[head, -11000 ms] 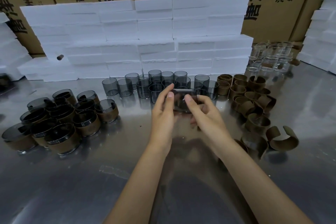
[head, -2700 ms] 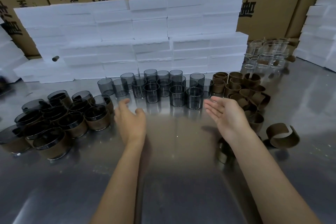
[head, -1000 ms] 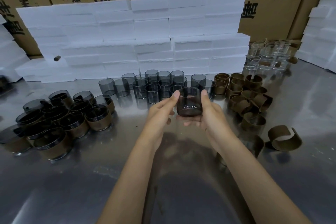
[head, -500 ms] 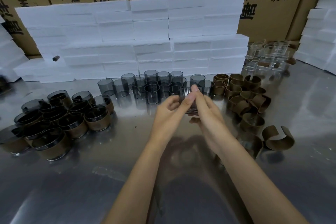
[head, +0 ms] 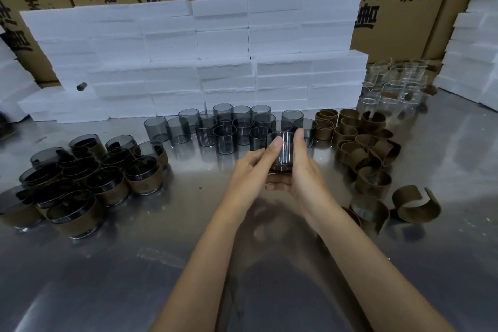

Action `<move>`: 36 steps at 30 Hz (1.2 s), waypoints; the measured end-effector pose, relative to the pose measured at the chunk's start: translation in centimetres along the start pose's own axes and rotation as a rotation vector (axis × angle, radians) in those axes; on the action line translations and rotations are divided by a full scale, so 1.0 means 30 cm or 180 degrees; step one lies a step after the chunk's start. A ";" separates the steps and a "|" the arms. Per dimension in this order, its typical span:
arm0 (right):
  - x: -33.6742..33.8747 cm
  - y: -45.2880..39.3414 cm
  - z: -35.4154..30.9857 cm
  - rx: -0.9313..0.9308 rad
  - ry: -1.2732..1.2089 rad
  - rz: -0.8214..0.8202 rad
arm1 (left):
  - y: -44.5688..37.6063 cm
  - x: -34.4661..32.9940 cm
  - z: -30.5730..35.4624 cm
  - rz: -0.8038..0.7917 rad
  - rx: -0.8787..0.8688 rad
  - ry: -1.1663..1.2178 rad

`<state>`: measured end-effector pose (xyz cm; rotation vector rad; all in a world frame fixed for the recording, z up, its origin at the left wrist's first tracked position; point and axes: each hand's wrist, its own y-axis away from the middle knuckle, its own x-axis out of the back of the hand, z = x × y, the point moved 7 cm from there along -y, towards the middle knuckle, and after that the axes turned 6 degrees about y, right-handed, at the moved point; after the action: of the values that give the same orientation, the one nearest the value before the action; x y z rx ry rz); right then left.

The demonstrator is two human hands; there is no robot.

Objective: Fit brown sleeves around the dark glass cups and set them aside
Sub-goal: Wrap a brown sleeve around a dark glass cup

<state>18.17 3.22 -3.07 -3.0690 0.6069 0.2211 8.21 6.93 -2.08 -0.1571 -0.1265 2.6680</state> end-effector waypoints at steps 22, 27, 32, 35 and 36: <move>-0.024 0.015 0.018 0.0043 -0.0322 -0.0287 | 0.012 -0.004 -0.014 0.0137 0.0123 0.0156; -0.040 0.005 0.018 0.0072 -0.0319 -0.0410 | 0.004 -0.006 -0.012 0.0041 0.0109 -0.0076; -0.034 0.007 0.022 0.0117 -0.0416 -0.0217 | 0.008 0.001 -0.006 -0.0120 0.0104 -0.0146; -0.023 0.009 0.013 0.0054 -0.0521 -0.0072 | 0.005 0.012 -0.004 -0.0010 0.0160 0.0033; -0.016 0.008 0.013 0.0020 -0.0578 -0.0003 | 0.002 0.027 -0.003 0.0152 0.0151 0.0160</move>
<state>17.60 3.20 -3.40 -2.9973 0.5951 0.4901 7.49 7.24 -2.26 -0.2145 -0.0440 2.7095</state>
